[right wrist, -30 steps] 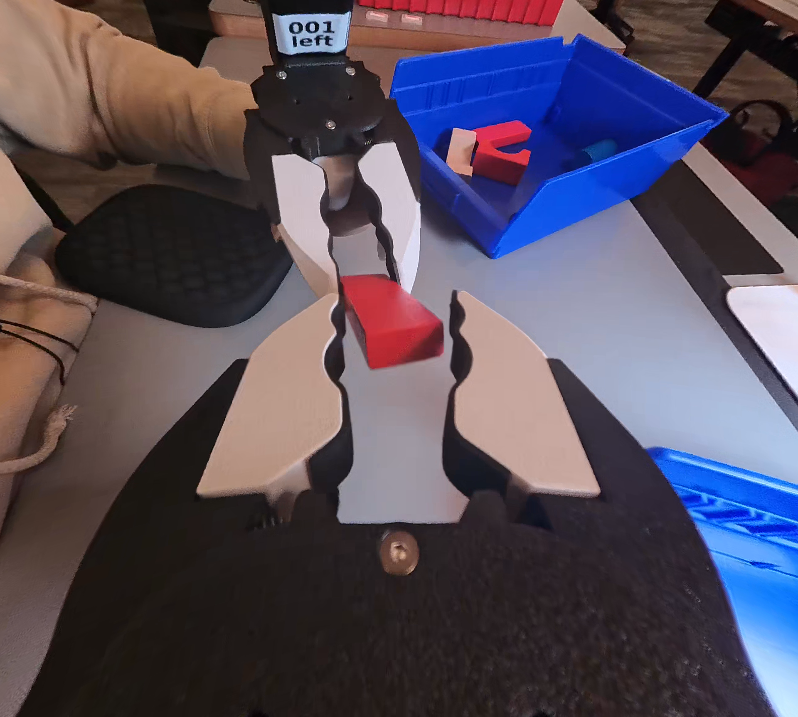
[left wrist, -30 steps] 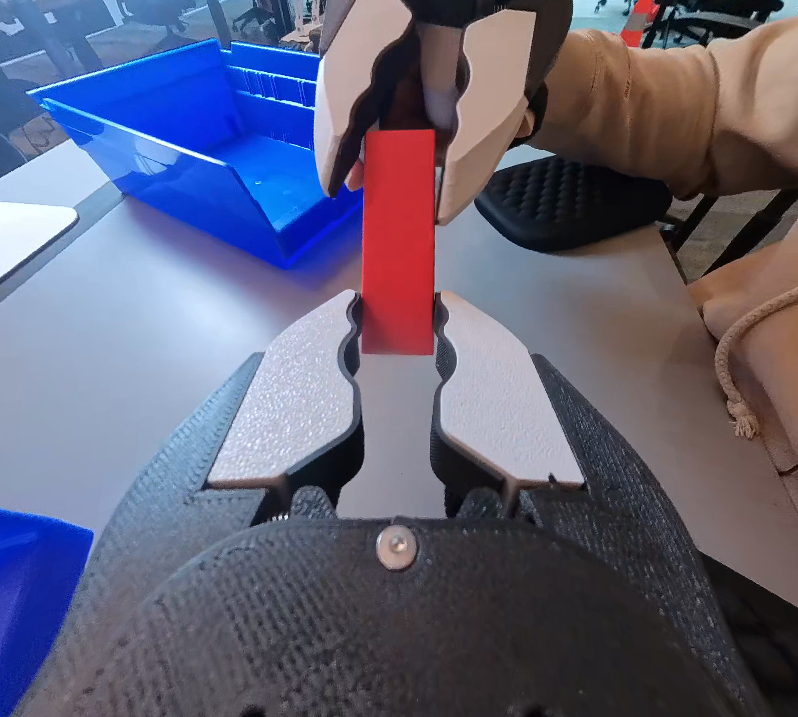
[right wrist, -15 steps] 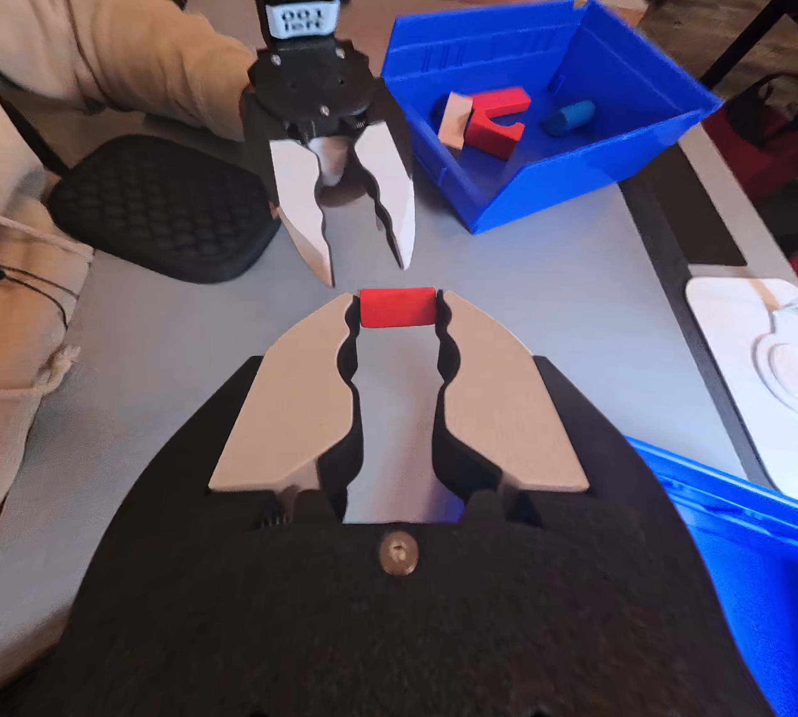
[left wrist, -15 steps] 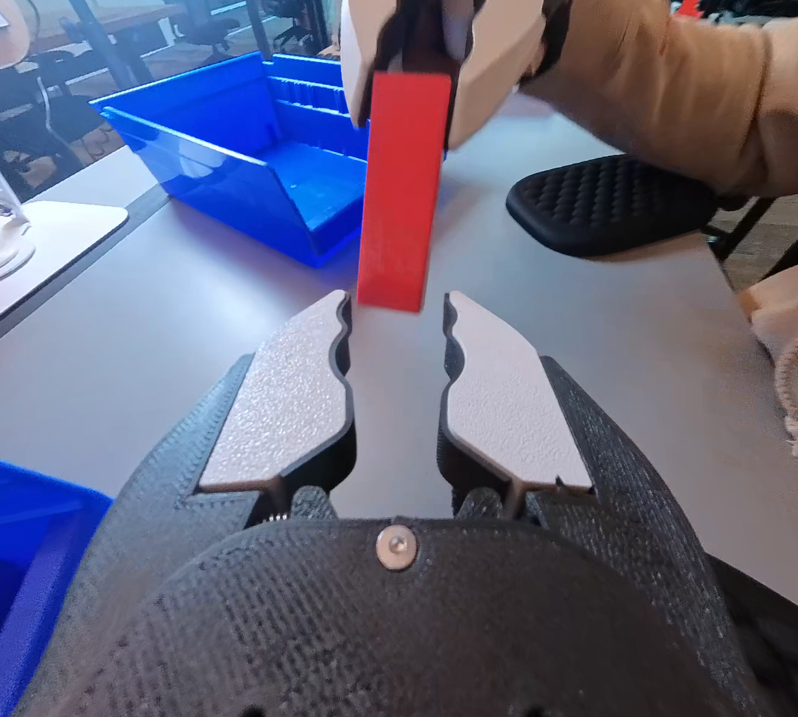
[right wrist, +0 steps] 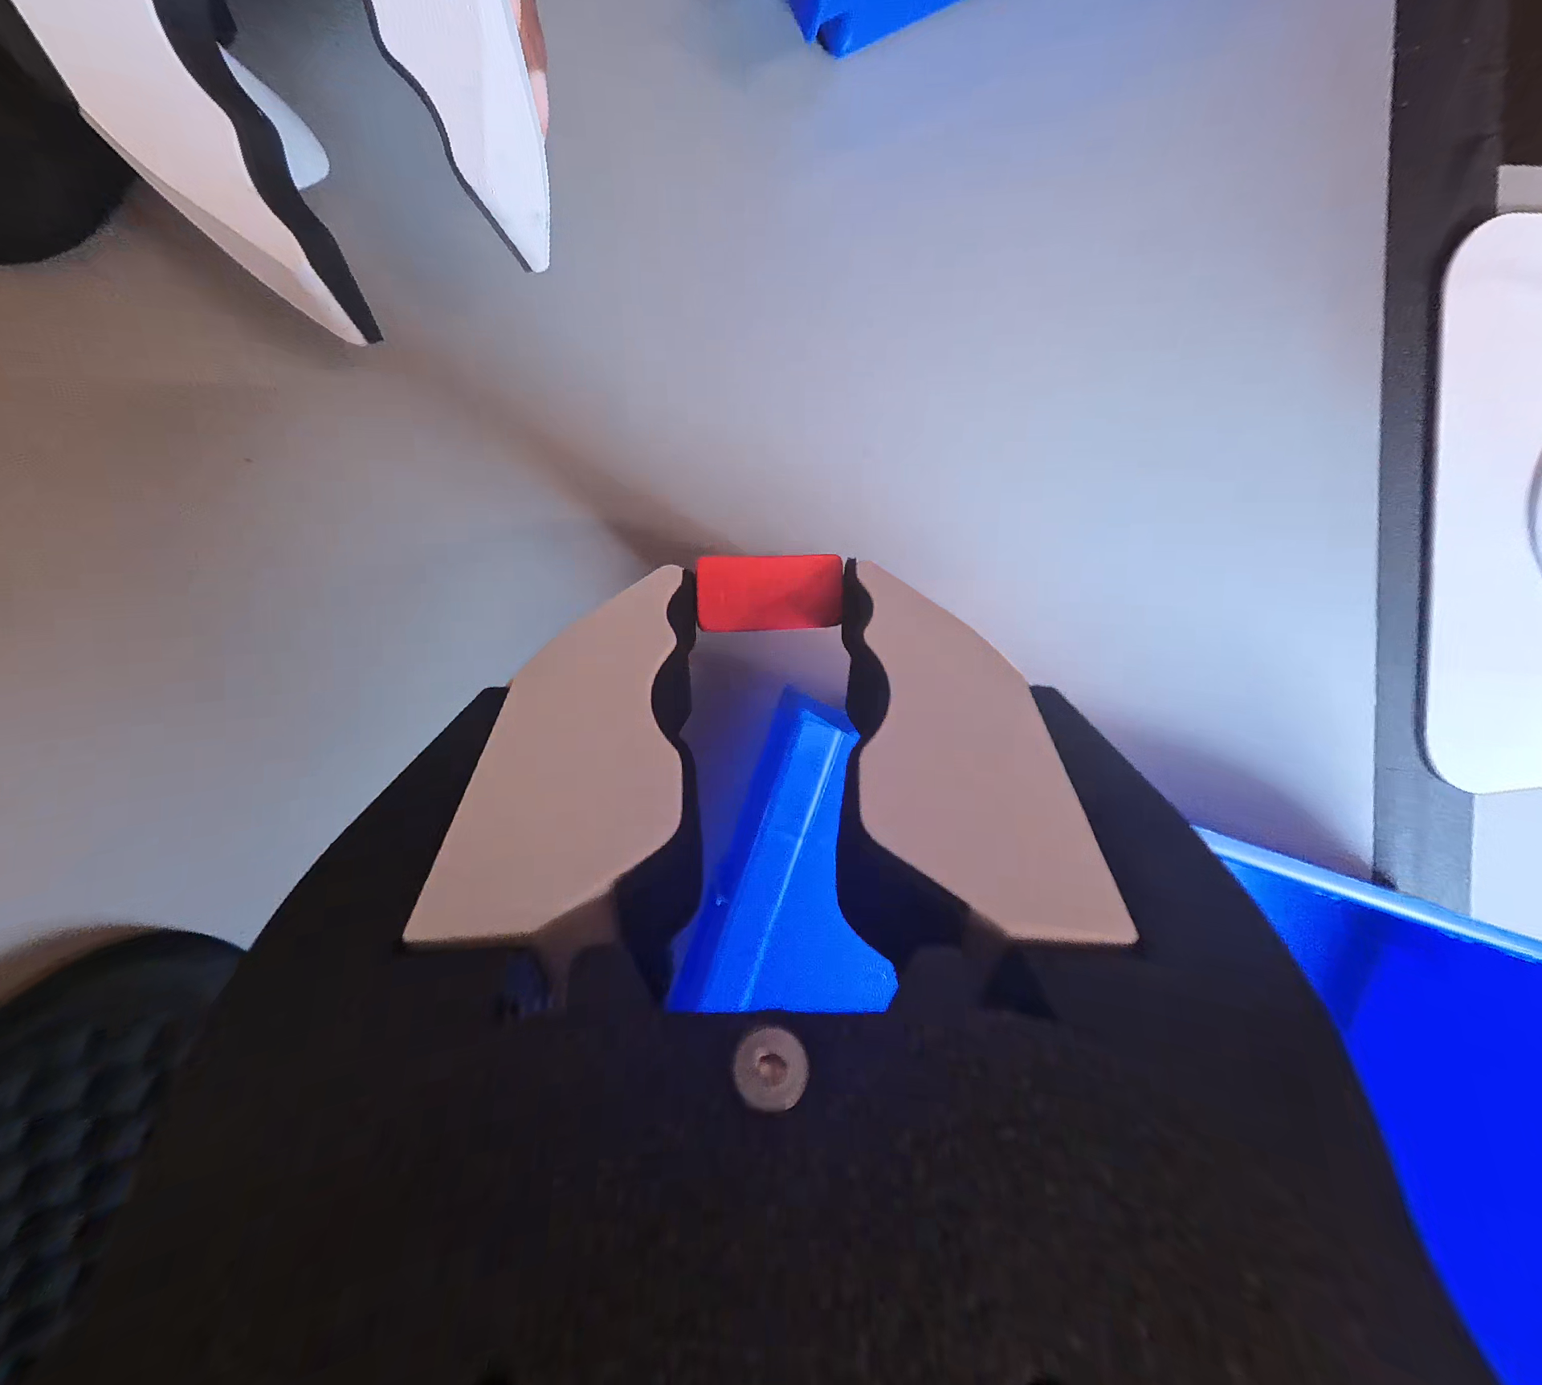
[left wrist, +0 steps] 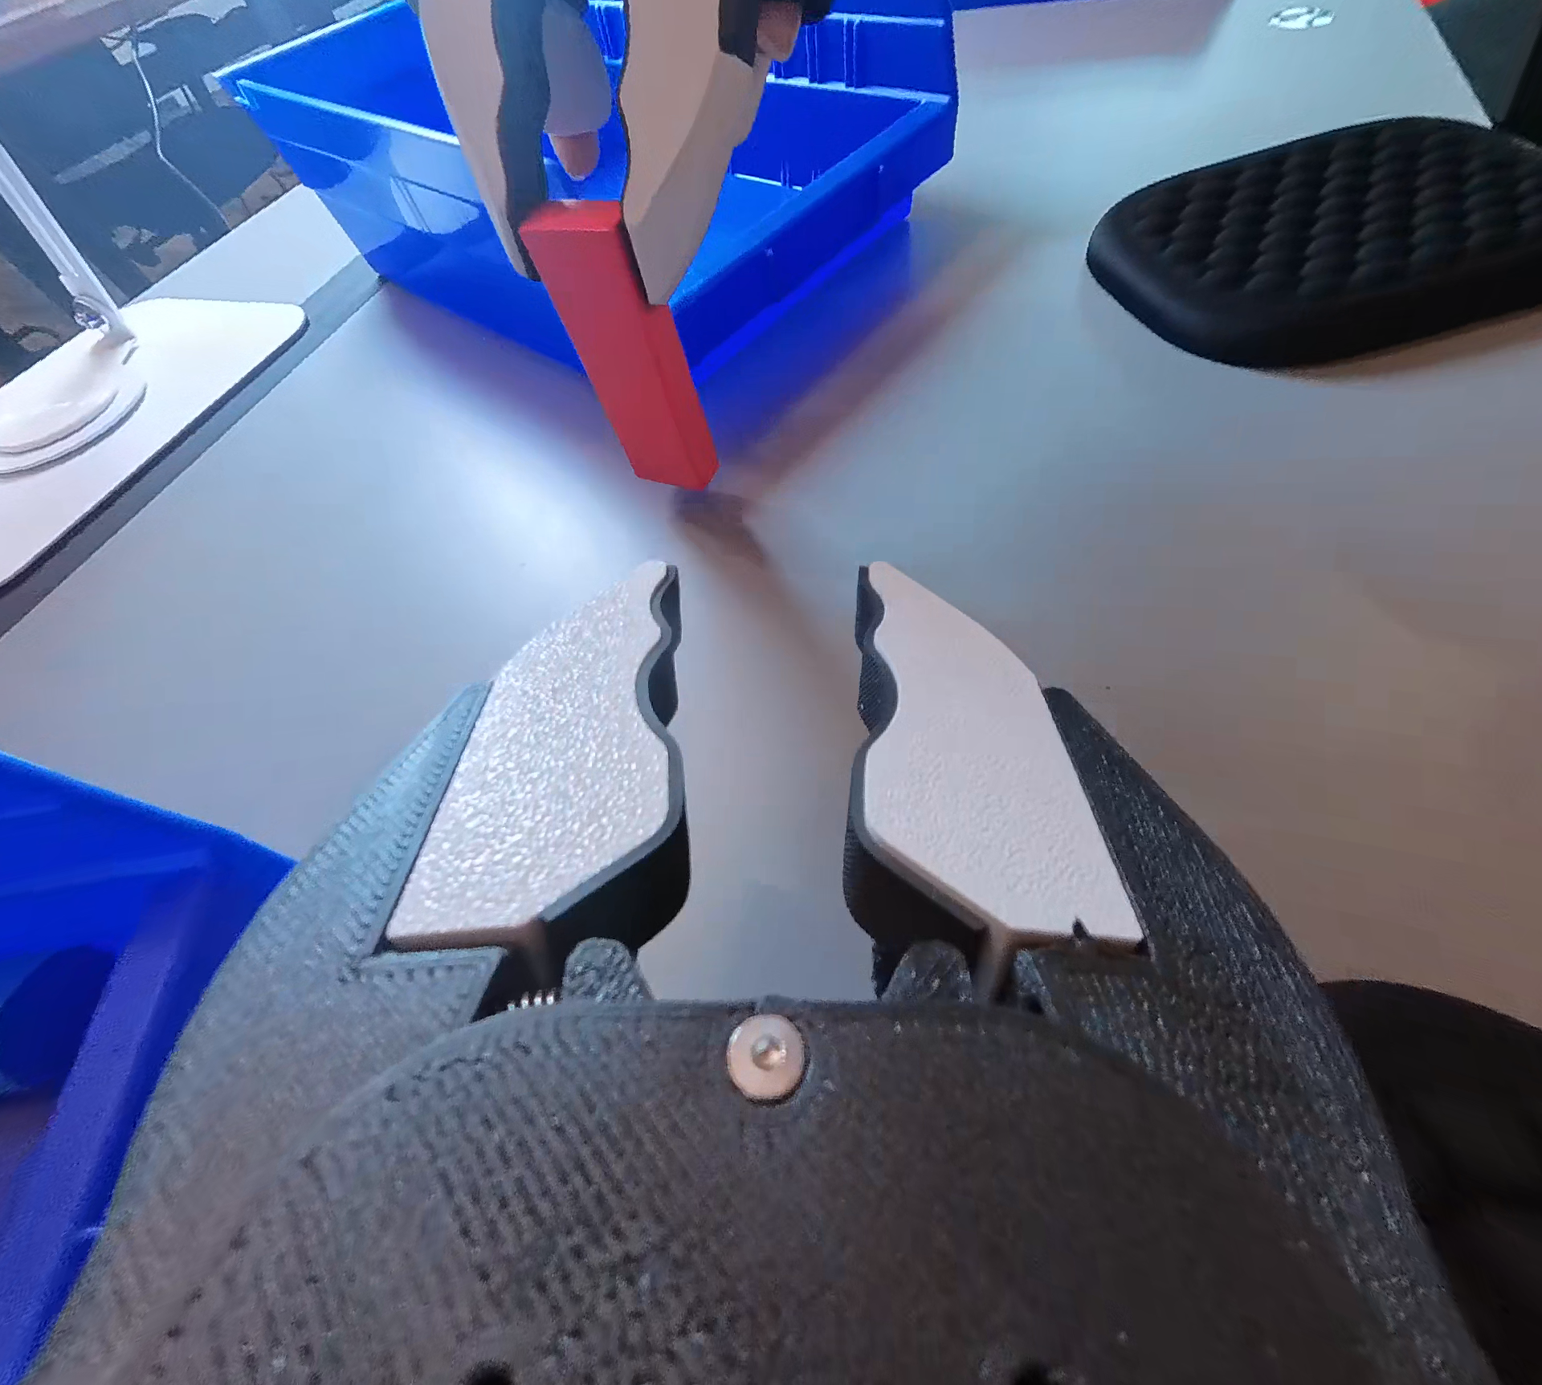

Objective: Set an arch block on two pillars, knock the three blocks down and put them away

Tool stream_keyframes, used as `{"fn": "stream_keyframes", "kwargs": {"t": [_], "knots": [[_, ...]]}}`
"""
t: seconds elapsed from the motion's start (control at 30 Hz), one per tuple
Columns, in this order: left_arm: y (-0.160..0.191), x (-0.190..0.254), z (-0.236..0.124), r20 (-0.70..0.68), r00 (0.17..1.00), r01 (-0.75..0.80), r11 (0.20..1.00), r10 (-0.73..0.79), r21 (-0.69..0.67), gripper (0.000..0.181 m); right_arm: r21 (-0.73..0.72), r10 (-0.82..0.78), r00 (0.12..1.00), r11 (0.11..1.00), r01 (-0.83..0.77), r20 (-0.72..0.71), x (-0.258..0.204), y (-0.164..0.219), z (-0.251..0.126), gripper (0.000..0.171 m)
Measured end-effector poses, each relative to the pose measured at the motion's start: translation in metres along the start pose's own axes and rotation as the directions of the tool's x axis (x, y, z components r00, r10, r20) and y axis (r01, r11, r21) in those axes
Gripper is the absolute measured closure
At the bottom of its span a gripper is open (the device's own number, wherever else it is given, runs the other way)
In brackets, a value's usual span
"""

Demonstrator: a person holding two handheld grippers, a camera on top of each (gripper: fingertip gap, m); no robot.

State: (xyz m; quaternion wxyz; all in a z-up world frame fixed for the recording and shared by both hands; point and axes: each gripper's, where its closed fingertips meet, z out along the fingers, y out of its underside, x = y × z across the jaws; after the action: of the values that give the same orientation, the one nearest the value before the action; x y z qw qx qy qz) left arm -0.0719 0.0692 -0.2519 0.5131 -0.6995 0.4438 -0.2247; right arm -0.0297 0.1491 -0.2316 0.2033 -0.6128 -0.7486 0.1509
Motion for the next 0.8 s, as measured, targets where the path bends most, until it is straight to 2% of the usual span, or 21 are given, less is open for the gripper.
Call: {"fn": "stream_keyframes", "kwargs": {"t": [0.47, 0.67, 0.73, 0.8], "knots": [[0.013, 0.005, 0.007, -0.039, 0.999, 0.000, 0.999, -0.002, -0.046, 0.142, 0.005, -0.007, 1.000, 1.000, 0.007, 0.019, -0.001, 0.009, 0.005, 0.133], [0.016, 0.007, 0.008, -0.051, 0.999, 0.000, 0.998, -0.003, -0.056, 0.142, 0.146, 0.040, 0.999, 0.988, -0.040, 0.004, -0.003, -0.005, -0.039, 0.123], [0.017, 0.007, 0.008, -0.053, 0.999, 0.005, 0.998, -0.008, -0.059, 0.142, 0.126, 0.072, 0.997, 0.990, -0.070, -0.007, -0.005, 0.005, -0.051, 0.119], [0.017, 0.007, 0.008, -0.051, 0.999, 0.004, 0.998, -0.007, -0.060, 0.143, 0.021, 0.095, 0.994, 0.995, -0.094, -0.062, -0.002, 0.032, -0.050, 0.116]]}}
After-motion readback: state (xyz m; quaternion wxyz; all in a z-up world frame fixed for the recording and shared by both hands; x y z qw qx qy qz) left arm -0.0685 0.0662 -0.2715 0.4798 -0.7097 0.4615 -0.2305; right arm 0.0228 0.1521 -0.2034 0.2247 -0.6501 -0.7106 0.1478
